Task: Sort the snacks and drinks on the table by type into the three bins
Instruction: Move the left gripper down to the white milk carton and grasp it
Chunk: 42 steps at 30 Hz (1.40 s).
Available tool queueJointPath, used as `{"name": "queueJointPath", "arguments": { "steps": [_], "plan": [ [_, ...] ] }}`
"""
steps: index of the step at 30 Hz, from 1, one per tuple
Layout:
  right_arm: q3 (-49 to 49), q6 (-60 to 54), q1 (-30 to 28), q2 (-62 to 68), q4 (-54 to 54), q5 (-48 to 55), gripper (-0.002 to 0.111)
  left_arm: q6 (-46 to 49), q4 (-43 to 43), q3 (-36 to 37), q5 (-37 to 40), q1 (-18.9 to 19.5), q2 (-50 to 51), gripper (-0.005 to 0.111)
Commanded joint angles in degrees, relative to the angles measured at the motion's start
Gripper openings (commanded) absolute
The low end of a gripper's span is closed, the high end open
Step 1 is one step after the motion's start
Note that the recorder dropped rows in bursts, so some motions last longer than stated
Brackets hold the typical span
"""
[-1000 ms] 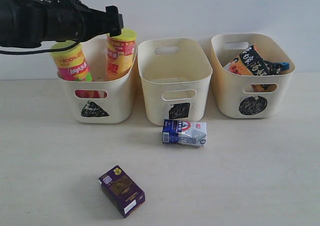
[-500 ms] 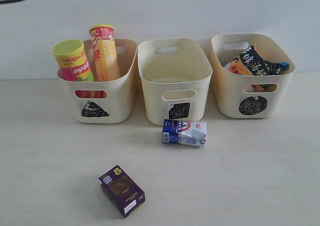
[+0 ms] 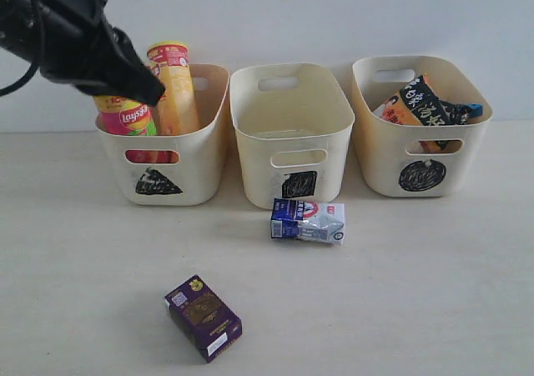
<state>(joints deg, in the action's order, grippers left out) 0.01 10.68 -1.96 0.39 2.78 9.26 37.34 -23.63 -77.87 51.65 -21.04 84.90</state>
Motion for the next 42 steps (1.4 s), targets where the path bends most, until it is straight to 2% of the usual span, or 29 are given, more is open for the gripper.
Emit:
{"name": "queueJointPath", "arguments": {
  "steps": [1,5,6,9,10,12,14,15,18,24,26,32,42],
  "plan": [
    [-0.01,-0.08,-0.28,-0.39,0.29,-0.26,0.0,5.91,0.47,-0.67,10.97,-4.5,-0.54,0.004],
    [-0.01,-0.08,-0.28,-0.39,0.29,-0.26,0.0,6.65,8.31,-0.67,9.38,-15.28,0.5,0.005],
    [-0.01,-0.08,-0.28,-0.39,0.29,-0.26,0.0,5.88,11.04,-0.67,8.88,-17.29,1.53,0.008],
    [-0.01,-0.08,-0.28,-0.39,0.29,-0.26,0.0,5.88,15.22,-0.67,6.64,-22.31,4.75,0.033],
    [-0.01,-0.08,-0.28,-0.39,0.29,-0.26,0.0,5.88,15.71,-0.67,4.33,-23.89,6.06,0.046],
    [-0.01,-0.08,-0.28,-0.39,0.29,-0.26,0.0,5.99,16.65,-0.67,-0.18,-25.86,7.94,0.065],
    [-0.01,-0.08,-0.28,-0.39,0.29,-0.26,0.0,5.99,18.5,-0.67,-5.0,-27.01,9.99,0.076],
    [-0.01,-0.08,-0.28,-0.39,0.29,-0.26,0.0,5.99,19.82,-0.67,-7.03,-27.55,11.15,0.078],
    [-0.01,-0.08,-0.28,-0.39,0.29,-0.26,0.0,5.66,24.66,-0.67,-10.82,-28.33,14.74,0.079],
    [-0.01,-0.08,-0.28,-0.39,0.29,-0.26,0.0,-5.46,40.69,-2.43,-14.45,-28.33,23.23,0.079],
    [-0.01,-0.08,-0.28,-0.39,0.29,-0.26,0.0,-6.59,43.5,-3.04,-16.06,-28.33,25.51,0.079],
    [-0.01,-0.08,-0.28,-0.39,0.29,-0.26,0.0,-6.84,44.44,-5.58,-23.58,-28.33,31.28,0.079],
    [-0.01,-0.08,-0.28,-0.39,0.29,-0.26,0.0,-6.88,46.79,-9.54,-30.08,-28.22,38.54,0.079]
  ]
}}
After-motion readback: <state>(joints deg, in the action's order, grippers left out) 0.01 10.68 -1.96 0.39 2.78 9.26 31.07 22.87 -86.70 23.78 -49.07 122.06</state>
